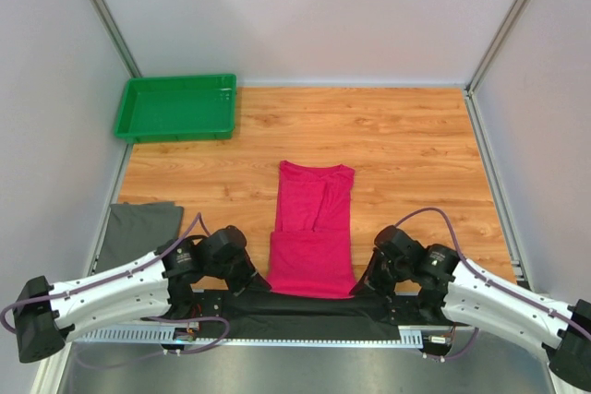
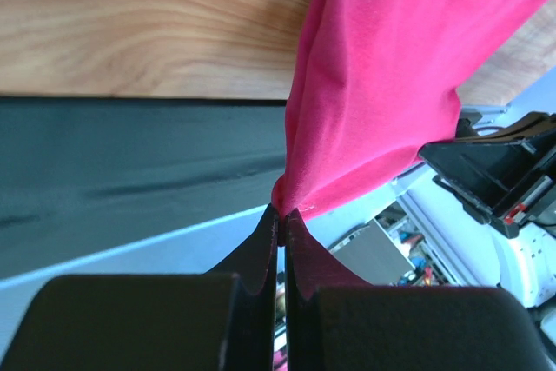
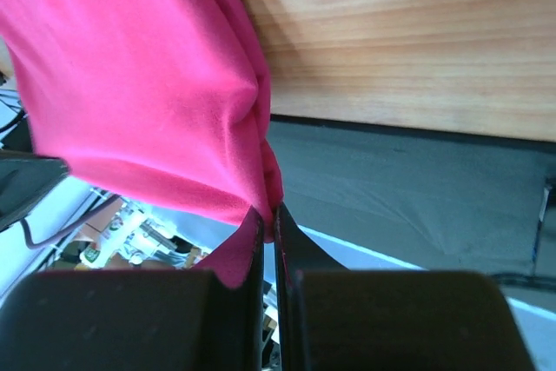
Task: Fold and stack the t-shirts
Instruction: Fold the tshirt
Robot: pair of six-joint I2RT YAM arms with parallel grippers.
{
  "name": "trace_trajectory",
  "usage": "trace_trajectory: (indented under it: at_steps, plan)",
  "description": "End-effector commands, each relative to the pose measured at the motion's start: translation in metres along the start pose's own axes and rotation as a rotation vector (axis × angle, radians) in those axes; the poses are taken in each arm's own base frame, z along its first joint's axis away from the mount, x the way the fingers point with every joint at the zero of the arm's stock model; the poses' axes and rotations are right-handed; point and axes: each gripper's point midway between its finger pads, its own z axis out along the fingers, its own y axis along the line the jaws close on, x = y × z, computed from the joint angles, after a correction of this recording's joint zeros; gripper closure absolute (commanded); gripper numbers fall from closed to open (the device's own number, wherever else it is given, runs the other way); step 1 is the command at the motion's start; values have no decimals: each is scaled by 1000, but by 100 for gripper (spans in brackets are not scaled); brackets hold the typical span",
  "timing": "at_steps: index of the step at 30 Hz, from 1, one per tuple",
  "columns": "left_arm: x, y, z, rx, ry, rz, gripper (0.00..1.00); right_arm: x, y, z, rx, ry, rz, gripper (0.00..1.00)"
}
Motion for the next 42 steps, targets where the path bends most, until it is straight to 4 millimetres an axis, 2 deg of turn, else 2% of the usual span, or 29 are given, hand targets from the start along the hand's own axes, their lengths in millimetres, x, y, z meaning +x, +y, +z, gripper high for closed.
trace_trajectory:
  at_steps: [1,2,3,4,5,8,11,14,15,17,18,20,21,23,24,25,26,27,28,29,31,32,33,35,36,39,40,41,42]
  plan:
    - [-11,-3,-18,-82,-99,52,100,-3,-9,-16,81,-39,-36,100]
    - [-20,-3,-24,-109,-156,74,100,-5,-9,-21,95,-49,-43,100]
    - [-22,-28,-38,-65,-189,111,100,-10,-5,-25,91,-65,-33,100]
    - [-32,-29,-42,-105,-237,169,100,-12,0,-33,91,-67,-72,100]
    - [-32,-51,-53,-65,-250,202,100,-15,5,-37,88,-72,-79,100]
    - [-60,-81,-59,-57,-297,214,100,-42,27,-52,63,-109,-73,100]
    - [-74,-109,-55,-19,-279,241,100,-76,57,-68,43,-147,-88,100]
    - [-104,-139,-53,25,-290,249,100,-114,92,-77,12,-173,-108,100]
    - [-122,-145,-46,16,-290,222,100,-127,94,-68,46,-144,-93,100]
    - [-133,-173,-49,65,-278,275,100,-152,117,-78,4,-159,-107,100]
    - [-145,-177,-36,41,-262,267,100,-163,125,-80,-8,-165,-108,100]
    - [-165,-206,-40,85,-257,276,100,-187,132,-72,0,-150,-89,100]
    - [-176,-204,-23,46,-214,268,100,-204,141,-69,8,-141,-104,100]
    - [-198,-232,-28,81,-230,271,100,-228,147,-69,-2,-149,-99,100]
    - [-210,-231,-12,56,-204,278,100,-237,151,-68,-12,-148,-112,100]
    - [-219,-253,-20,91,-216,293,100,-257,159,-66,-13,-160,-109,100]
    - [-231,-256,-18,90,-225,285,100,-271,161,-66,-25,-168,-99,100]
    - [-245,-255,-4,73,-217,274,100,-285,155,-49,-10,-125,-79,100]
    - [-255,-265,-5,89,-232,272,100,-299,174,-59,-64,-125,-95,100]
    - [-272,-258,10,71,-217,240,100,-308,176,-56,-64,-118,-97,100]
    - [-293,-272,12,103,-241,265,100,-344,184,-51,-90,-155,-104,98]
    - [-309,-261,27,71,-231,241,100,-355,189,-49,-114,-156,-108,95]
    - [-315,-261,30,72,-221,245,100,-362,183,-29,-122,-91,-74,87]
    - [-335,-259,36,45,-250,257,99,-390,204,-39,-172,-131,-140,80]
    - [-345,-259,34,52,-269,259,93,-403,194,-22,-138,-121,-145,64]
    - [-360,-258,33,44,-305,302,80,-425,201,-45,-106,-172,-195,44]
    - [-364,-254,31,17,-327,317,73,-431,201,-52,-111,-207,-208,43]
    - [-365,-258,21,20,-361,353,50,-432,194,-51,-96,-216,-201,42]
    - [-366,-262,16,32,-377,389,45,-437,197,-66,-94,-284,-231,42]
